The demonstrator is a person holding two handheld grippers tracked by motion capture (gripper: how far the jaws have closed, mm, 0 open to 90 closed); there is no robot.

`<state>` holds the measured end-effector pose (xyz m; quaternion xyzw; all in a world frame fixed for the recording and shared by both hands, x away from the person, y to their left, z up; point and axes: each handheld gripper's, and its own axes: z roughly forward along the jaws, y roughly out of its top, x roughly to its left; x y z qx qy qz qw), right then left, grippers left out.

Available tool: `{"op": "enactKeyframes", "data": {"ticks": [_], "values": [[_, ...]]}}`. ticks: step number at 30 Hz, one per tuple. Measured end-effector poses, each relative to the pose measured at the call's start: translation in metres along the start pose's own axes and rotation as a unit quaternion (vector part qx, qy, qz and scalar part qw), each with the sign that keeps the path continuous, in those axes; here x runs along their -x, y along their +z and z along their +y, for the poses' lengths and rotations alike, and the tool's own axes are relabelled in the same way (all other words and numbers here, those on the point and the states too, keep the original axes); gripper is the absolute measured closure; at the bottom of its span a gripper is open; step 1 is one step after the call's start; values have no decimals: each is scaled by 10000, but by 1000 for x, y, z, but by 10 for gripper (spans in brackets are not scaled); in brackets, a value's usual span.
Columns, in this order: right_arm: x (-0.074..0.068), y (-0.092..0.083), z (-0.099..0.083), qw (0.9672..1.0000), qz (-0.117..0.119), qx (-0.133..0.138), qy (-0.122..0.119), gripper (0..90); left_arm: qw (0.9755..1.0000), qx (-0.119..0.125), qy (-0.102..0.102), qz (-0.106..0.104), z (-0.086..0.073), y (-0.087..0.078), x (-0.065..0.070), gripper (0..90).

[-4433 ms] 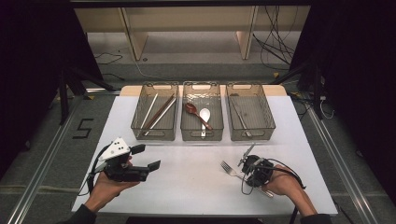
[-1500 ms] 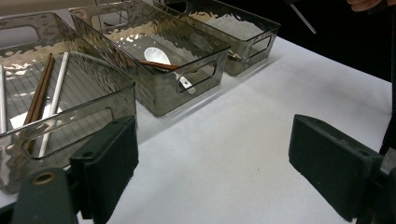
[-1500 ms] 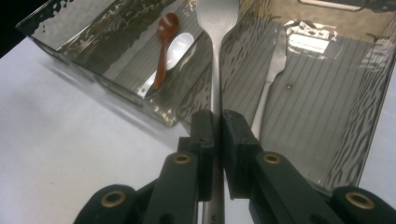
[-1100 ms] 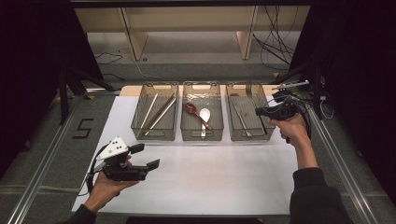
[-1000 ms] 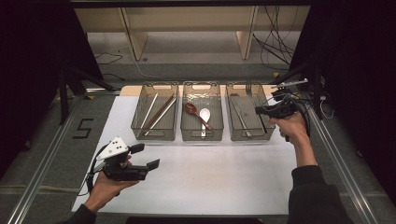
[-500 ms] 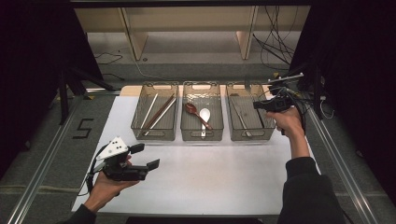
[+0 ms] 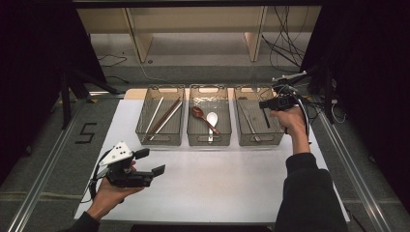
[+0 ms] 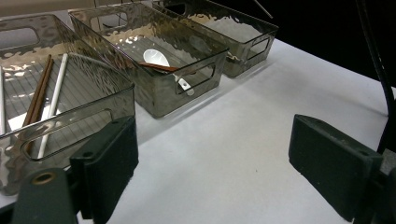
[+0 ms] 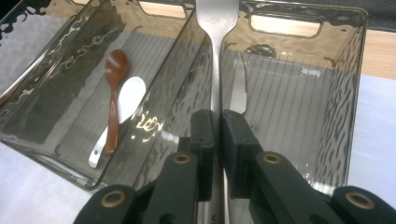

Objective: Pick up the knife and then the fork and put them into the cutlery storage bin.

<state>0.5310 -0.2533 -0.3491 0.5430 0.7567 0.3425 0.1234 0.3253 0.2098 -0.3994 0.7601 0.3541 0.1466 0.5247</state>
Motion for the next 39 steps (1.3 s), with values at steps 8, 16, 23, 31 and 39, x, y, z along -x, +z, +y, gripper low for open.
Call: {"op": "enactKeyframes", "data": {"ticks": [8, 16, 23, 31, 39], "values": [[0, 10, 0, 9998, -133, -75, 106, 841, 10000, -2, 7, -4, 0, 0, 0, 150], [-2, 17, 0, 9996, -208, -70, 163, 841, 10000, 5, 15, -8, 0, 0, 0, 150], [-1, 22, 0, 9994, -274, -84, 189, 841, 10000, 9, 13, -12, 0, -1, 0, 150], [0, 27, -2, 9990, -305, -177, 271, 823, 10000, 13, 17, -18, 0, 0, 1, 150], [-5, 27, -2, 9994, -201, -172, 225, 596, 10000, 10, 15, -13, 0, -1, 1, 150]]}}
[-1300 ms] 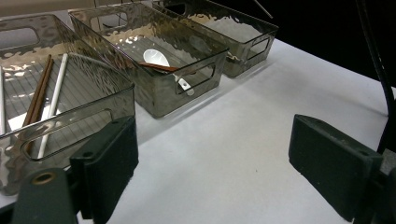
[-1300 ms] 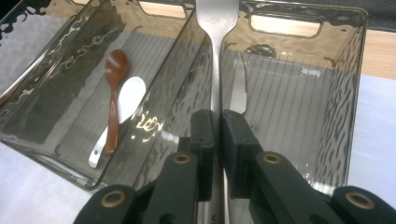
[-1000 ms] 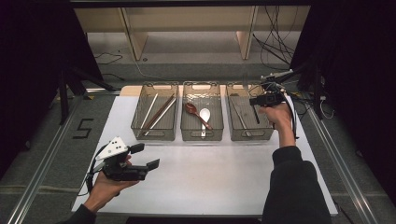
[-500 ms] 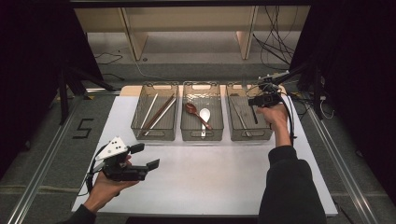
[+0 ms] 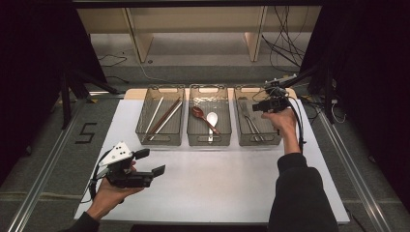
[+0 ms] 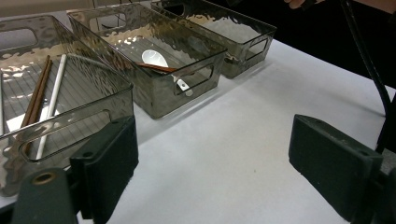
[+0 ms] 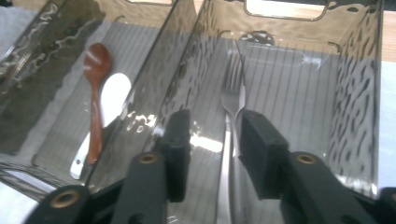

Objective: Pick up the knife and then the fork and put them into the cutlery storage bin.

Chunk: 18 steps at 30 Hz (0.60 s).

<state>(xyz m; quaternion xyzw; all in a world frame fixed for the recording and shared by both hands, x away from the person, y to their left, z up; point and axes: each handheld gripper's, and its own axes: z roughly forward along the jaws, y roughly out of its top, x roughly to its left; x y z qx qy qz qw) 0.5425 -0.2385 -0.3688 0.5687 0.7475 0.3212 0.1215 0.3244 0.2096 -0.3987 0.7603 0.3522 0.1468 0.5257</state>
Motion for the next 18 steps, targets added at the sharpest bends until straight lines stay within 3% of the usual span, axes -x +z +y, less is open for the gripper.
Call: {"op": "enactKeyframes", "data": {"ticks": [12, 18], "values": [[-4, -16, -6, 9997, 130, 178, -69, 415, 10000, -11, 4, -1, 0, 0, 0, 150], [-14, -30, -18, 9978, 403, 451, -255, 360, 10000, -8, -13, -7, 0, 1, 1, 150]]}}
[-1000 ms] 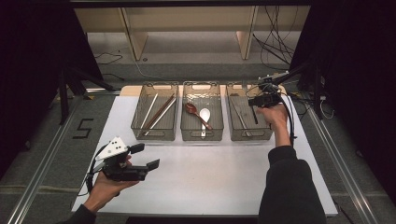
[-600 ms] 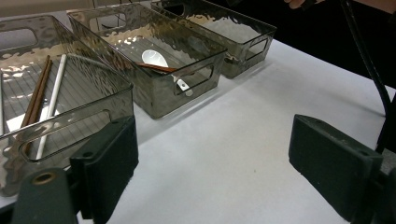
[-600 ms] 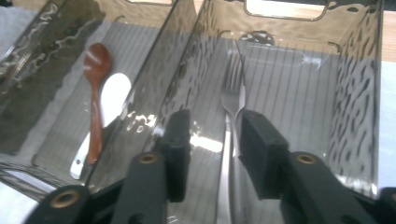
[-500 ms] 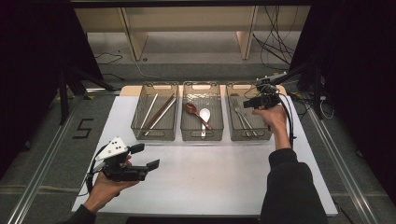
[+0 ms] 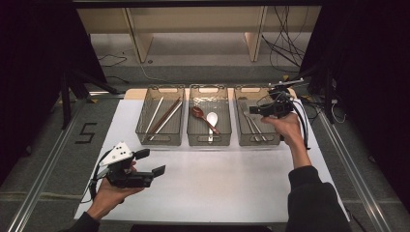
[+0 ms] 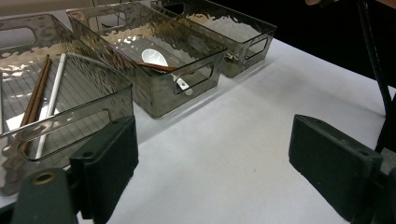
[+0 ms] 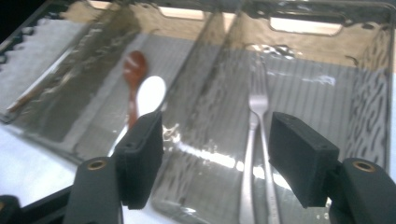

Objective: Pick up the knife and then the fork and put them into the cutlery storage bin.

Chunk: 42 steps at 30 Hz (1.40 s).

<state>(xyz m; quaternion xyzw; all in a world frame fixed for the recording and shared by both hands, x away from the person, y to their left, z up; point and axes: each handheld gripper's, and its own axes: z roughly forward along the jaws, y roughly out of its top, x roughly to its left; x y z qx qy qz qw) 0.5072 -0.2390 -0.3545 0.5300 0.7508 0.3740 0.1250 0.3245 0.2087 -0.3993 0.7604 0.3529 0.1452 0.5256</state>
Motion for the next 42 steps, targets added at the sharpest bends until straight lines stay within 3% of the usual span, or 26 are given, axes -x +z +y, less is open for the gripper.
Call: {"op": "enactKeyframes", "data": {"ticks": [10, 14, 21, 42], "values": [[-22, -28, -18, 9980, 253, 526, -232, 317, 10000, -1, -37, -19, 0, 0, -1, 150], [-32, -32, -29, 9972, 331, 559, -379, 311, 10000, 3, -37, -30, 0, 0, 0, 150], [-42, -44, -46, 9936, 527, 893, -443, 298, 10000, -5, -51, -34, 0, 0, -1, 150], [-62, -62, -107, 9886, 801, 1081, -674, 241, 10000, -13, -46, -61, 0, 0, 0, 150]]}}
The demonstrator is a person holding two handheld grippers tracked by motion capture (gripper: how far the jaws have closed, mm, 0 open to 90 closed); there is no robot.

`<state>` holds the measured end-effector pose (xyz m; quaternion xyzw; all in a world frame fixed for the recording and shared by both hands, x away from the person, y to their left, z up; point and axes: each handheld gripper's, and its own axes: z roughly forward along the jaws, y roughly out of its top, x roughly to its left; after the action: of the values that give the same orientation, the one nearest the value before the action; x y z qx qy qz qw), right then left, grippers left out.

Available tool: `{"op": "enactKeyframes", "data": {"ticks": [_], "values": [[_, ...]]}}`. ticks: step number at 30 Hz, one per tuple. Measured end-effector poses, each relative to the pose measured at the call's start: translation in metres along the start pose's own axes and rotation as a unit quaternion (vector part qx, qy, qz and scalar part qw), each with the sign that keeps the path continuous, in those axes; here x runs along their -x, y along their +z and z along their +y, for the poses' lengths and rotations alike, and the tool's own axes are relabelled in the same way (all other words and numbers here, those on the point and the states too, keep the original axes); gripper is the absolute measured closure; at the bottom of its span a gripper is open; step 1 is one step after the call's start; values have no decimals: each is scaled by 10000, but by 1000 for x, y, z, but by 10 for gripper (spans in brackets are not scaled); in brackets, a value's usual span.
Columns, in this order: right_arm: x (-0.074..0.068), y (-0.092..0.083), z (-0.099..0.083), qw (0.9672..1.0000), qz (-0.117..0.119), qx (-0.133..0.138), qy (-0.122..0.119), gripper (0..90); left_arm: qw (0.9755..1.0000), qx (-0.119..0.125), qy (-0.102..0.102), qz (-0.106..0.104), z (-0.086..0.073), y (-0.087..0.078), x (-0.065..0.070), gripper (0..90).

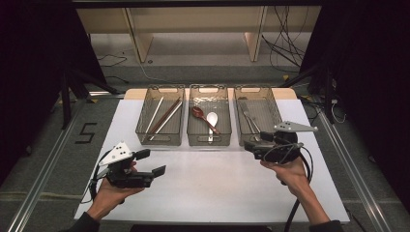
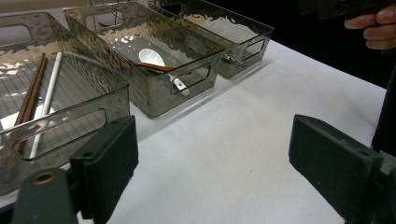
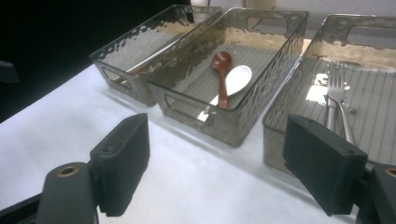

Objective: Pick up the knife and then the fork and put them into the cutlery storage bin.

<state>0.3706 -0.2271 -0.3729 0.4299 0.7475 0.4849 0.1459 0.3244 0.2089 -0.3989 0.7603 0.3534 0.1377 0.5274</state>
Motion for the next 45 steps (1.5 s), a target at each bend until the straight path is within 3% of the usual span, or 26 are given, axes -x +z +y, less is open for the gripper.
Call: {"op": "enactKeyframes", "data": {"ticks": [14, 21, 45], "values": [[-19, -18, -33, 9998, 59, 128, -147, 216, 10000, 8, -30, -33, 0, 1, 1, 150], [-22, -19, -45, 9998, 23, -2, -206, 207, 10000, 5, -27, -38, 0, 1, 1, 150], [-21, -30, -54, 9997, -73, 181, -110, 201, 10000, -25, -8, -46, 0, 1, 1, 150]]}}
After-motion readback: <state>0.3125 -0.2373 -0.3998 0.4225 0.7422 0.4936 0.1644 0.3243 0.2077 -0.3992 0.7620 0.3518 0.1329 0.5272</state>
